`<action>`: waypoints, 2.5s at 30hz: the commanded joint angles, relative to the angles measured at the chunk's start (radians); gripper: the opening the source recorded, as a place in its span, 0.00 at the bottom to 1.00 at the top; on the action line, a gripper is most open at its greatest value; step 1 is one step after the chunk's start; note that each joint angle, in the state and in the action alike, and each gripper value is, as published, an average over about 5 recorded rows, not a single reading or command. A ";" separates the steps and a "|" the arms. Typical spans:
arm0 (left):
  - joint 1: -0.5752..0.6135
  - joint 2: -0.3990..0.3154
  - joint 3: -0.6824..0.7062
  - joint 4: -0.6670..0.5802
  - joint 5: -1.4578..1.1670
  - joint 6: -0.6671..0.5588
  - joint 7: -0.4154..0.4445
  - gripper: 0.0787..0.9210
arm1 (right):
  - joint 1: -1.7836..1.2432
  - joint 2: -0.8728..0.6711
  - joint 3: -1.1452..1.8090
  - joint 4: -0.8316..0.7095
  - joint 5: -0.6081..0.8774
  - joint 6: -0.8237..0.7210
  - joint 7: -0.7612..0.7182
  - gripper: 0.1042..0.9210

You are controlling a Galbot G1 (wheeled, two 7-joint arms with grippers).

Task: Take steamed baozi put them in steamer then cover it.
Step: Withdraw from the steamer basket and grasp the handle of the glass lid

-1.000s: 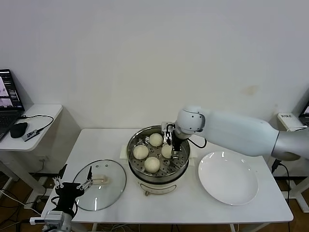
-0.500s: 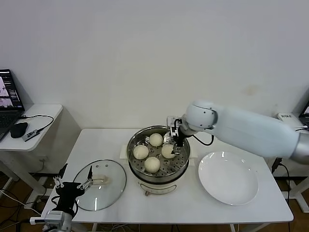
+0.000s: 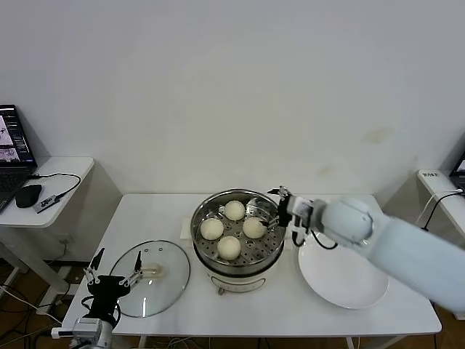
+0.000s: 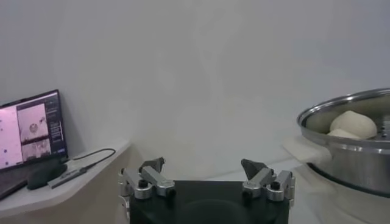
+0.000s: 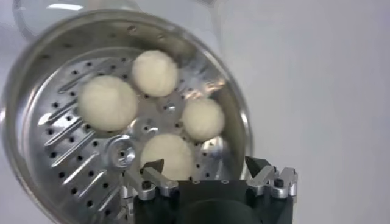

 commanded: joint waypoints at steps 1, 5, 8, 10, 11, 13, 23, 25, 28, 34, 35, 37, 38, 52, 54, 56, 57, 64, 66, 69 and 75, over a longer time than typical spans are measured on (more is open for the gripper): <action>0.000 -0.012 0.008 0.029 0.009 -0.015 -0.005 0.88 | -0.945 0.148 0.852 0.058 -0.214 0.443 0.293 0.88; -0.003 -0.025 0.016 0.050 0.020 -0.026 -0.018 0.88 | -1.080 0.356 1.042 0.015 -0.297 0.576 0.231 0.88; -0.002 -0.033 0.027 0.069 0.077 -0.039 -0.029 0.88 | -1.145 0.512 1.149 0.000 -0.314 0.614 0.167 0.88; 0.001 -0.038 0.032 0.082 0.141 -0.051 -0.031 0.88 | -1.181 0.605 1.214 -0.001 -0.311 0.615 0.125 0.88; 0.004 -0.038 0.034 0.091 0.187 -0.059 -0.031 0.88 | -1.198 0.644 1.242 0.001 -0.312 0.606 0.109 0.88; 0.012 -0.033 0.032 0.111 0.302 -0.086 -0.029 0.88 | -1.235 0.699 1.284 0.013 -0.315 0.574 0.082 0.88; 0.056 0.001 -0.060 0.224 1.045 -0.248 -0.048 0.88 | -1.401 0.779 1.418 0.090 -0.233 0.471 -0.006 0.88; 0.066 0.015 -0.063 0.233 1.144 -0.256 -0.049 0.88 | -1.416 0.780 1.429 0.100 -0.223 0.468 -0.007 0.88; 0.062 0.035 -0.057 0.255 1.272 -0.264 -0.049 0.88 | -1.430 0.786 1.441 0.112 -0.209 0.469 -0.005 0.88; -0.018 0.067 -0.022 0.330 1.407 -0.262 -0.044 0.88 | -1.443 0.789 1.458 0.115 -0.198 0.481 0.001 0.88; -0.034 0.072 -0.017 0.344 1.416 -0.260 -0.039 0.88 | -1.445 0.789 1.461 0.115 -0.197 0.482 0.002 0.88; -0.065 0.083 -0.010 0.377 1.427 -0.253 -0.029 0.88 | -1.450 0.791 1.466 0.115 -0.197 0.486 0.004 0.88; -0.078 0.088 -0.007 0.393 1.428 -0.250 -0.022 0.88 | -1.452 0.793 1.467 0.114 -0.197 0.488 0.005 0.88; -0.232 0.128 0.055 0.542 1.409 -0.223 0.006 0.88 | -1.465 0.831 1.461 0.103 -0.213 0.507 0.015 0.88; -0.258 0.129 0.062 0.555 1.408 -0.222 0.007 0.88 | -1.467 0.835 1.460 0.104 -0.216 0.508 0.016 0.88; -0.282 0.131 0.067 0.565 1.406 -0.221 0.009 0.88 | -1.469 0.837 1.460 0.104 -0.218 0.508 0.016 0.88; -0.290 0.133 0.069 0.569 1.404 -0.220 0.010 0.88 | -1.469 0.838 1.460 0.103 -0.219 0.508 0.017 0.88; -0.339 0.142 0.085 0.600 1.395 -0.218 0.019 0.88 | -1.468 0.846 1.448 0.091 -0.227 0.512 0.017 0.88; -0.357 0.142 0.091 0.615 1.392 -0.218 0.023 0.88 | -1.467 0.848 1.446 0.086 -0.230 0.513 0.017 0.88; -0.380 0.140 0.099 0.635 1.386 -0.218 0.030 0.88 | -1.467 0.849 1.444 0.082 -0.232 0.513 0.017 0.88; -0.411 0.130 0.106 0.661 1.375 -0.219 0.035 0.88 | -1.467 0.848 1.443 0.076 -0.234 0.513 0.016 0.88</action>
